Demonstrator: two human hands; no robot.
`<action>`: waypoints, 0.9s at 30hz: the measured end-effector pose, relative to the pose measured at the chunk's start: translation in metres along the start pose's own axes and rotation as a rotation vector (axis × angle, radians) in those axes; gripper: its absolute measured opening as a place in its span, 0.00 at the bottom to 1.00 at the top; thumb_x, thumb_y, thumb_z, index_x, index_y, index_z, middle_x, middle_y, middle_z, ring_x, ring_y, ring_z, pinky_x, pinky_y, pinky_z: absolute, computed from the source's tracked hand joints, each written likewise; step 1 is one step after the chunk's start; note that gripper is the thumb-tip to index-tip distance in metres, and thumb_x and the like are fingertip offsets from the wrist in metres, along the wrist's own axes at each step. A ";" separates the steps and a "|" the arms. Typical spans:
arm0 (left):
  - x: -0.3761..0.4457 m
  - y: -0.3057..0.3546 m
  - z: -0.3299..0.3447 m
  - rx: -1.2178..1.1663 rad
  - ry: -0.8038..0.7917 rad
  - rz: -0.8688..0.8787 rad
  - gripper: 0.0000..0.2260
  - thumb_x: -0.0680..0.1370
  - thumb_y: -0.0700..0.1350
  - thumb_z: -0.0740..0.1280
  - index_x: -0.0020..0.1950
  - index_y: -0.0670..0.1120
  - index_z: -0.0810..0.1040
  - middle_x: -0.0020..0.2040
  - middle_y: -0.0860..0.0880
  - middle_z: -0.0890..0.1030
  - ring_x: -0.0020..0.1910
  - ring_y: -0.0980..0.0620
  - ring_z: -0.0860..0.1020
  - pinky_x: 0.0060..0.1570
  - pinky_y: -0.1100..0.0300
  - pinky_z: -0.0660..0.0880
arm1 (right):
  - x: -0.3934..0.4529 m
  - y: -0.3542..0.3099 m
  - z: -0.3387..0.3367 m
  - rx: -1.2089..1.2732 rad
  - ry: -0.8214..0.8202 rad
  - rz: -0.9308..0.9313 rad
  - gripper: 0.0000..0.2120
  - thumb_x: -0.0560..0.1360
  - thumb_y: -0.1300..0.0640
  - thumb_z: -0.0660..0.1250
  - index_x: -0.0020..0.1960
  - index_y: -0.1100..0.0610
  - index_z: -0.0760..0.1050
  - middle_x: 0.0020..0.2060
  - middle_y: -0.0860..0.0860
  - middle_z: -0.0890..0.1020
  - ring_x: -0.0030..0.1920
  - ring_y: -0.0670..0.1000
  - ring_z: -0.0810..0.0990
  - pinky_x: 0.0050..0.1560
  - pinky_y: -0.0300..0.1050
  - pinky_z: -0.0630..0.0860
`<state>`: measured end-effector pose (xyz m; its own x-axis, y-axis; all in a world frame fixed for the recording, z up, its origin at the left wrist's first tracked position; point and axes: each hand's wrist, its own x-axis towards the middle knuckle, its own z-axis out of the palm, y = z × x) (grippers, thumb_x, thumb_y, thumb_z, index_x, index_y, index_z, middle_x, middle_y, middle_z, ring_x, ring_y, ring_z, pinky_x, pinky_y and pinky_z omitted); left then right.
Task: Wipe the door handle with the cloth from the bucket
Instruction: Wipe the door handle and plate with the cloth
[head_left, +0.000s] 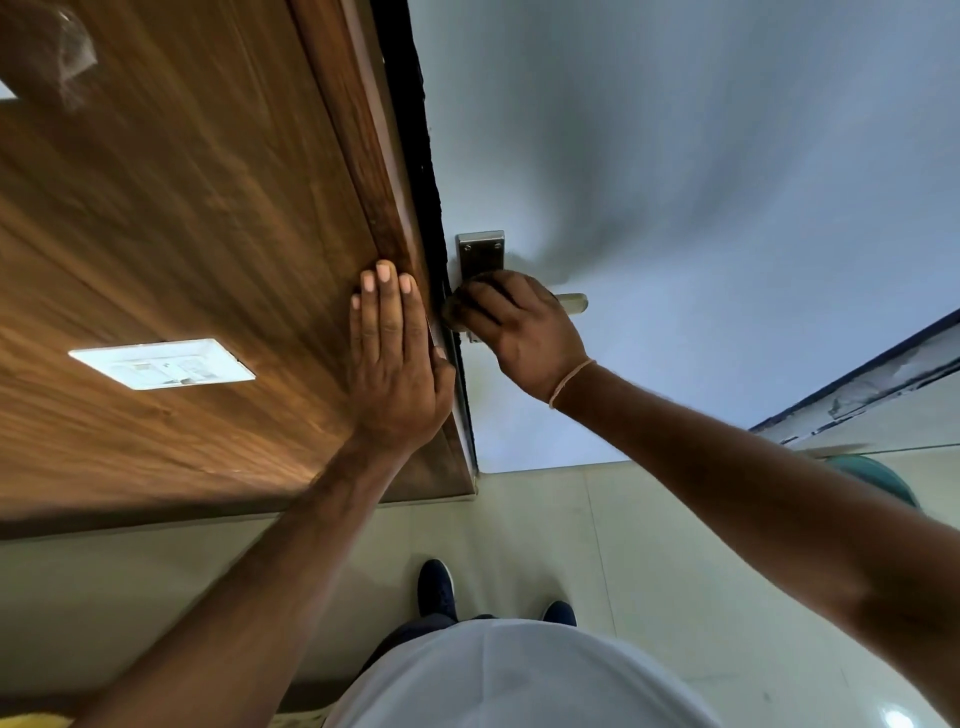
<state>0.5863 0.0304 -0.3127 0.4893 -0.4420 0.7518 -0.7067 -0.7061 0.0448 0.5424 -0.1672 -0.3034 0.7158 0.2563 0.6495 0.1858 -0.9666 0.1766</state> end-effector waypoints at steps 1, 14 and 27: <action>0.000 0.001 0.000 -0.001 -0.004 -0.004 0.38 0.79 0.40 0.67 0.85 0.34 0.53 0.84 0.34 0.54 0.87 0.40 0.47 0.85 0.39 0.56 | -0.005 0.000 -0.002 0.014 -0.008 0.066 0.16 0.83 0.64 0.62 0.67 0.56 0.80 0.65 0.55 0.82 0.64 0.61 0.80 0.66 0.56 0.76; 0.000 0.000 -0.002 0.000 -0.030 -0.001 0.38 0.80 0.41 0.66 0.85 0.34 0.52 0.84 0.35 0.53 0.87 0.39 0.47 0.85 0.39 0.55 | -0.010 -0.013 0.003 -0.107 -0.055 0.358 0.16 0.83 0.59 0.60 0.67 0.63 0.77 0.57 0.62 0.82 0.55 0.64 0.80 0.63 0.60 0.73; 0.001 0.000 -0.005 0.000 -0.006 0.015 0.38 0.80 0.41 0.66 0.85 0.36 0.50 0.85 0.36 0.53 0.87 0.40 0.49 0.85 0.40 0.57 | -0.004 0.021 -0.004 -0.089 -0.254 0.211 0.21 0.74 0.45 0.75 0.56 0.59 0.77 0.45 0.58 0.84 0.43 0.63 0.81 0.46 0.54 0.75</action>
<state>0.5843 0.0322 -0.3087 0.4814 -0.4561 0.7485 -0.7140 -0.6993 0.0331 0.5411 -0.1887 -0.2992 0.8790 0.0302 0.4758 -0.0357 -0.9910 0.1289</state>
